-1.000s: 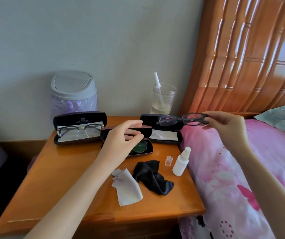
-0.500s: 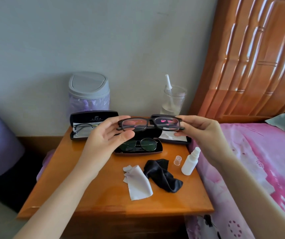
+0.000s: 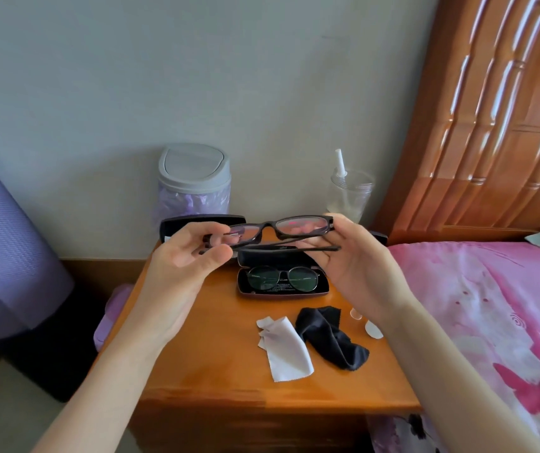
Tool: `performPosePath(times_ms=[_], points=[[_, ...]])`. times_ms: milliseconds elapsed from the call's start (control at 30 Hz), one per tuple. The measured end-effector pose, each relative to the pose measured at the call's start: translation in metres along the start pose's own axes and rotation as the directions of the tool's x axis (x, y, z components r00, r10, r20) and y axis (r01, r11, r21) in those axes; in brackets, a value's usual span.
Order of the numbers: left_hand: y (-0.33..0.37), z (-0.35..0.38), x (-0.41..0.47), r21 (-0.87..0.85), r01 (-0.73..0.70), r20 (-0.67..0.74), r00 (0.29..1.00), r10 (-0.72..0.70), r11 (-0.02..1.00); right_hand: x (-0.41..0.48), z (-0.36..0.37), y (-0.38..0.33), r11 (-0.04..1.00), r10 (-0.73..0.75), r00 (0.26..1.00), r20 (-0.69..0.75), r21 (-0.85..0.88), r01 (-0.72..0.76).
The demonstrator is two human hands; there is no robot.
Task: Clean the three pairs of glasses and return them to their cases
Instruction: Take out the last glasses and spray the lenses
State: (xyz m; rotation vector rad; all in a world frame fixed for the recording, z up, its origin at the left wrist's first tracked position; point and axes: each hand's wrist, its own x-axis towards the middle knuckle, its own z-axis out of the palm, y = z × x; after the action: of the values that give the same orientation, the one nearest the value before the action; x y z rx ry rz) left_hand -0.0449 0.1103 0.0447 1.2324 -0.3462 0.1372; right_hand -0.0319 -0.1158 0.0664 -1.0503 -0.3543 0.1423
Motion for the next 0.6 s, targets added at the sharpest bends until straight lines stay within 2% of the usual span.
performPosePath(times_ms=[100, 200, 467, 600], points=[[0.005, 0.0, -0.002, -0.043, 0.01, 0.013, 1.0, -0.009, 0.999, 0.001, 0.005, 0.005, 0.996, 0.011, 1.0, 0.011, 0.092, -0.012], [0.007, -0.004, -0.004, -0.045, 0.016, 0.064, 0.998, -0.014, 0.999, 0.003, 0.006, 0.011, 0.994, -0.007, 1.0, 0.013, 0.112, 0.005], [0.015, -0.017, -0.008, 0.13, -0.071, 0.066, 0.996, 0.063, 0.989, 0.004, 0.006, 0.019, 0.997, -0.051, 0.999, 0.02, 0.06, 0.049], [0.021, -0.02, -0.008, 0.25, -0.136, 0.1, 0.988, 0.114, 0.959, 0.001, 0.007, 0.015, 0.993, -0.092, 0.996, 0.006, -0.077, 0.092]])
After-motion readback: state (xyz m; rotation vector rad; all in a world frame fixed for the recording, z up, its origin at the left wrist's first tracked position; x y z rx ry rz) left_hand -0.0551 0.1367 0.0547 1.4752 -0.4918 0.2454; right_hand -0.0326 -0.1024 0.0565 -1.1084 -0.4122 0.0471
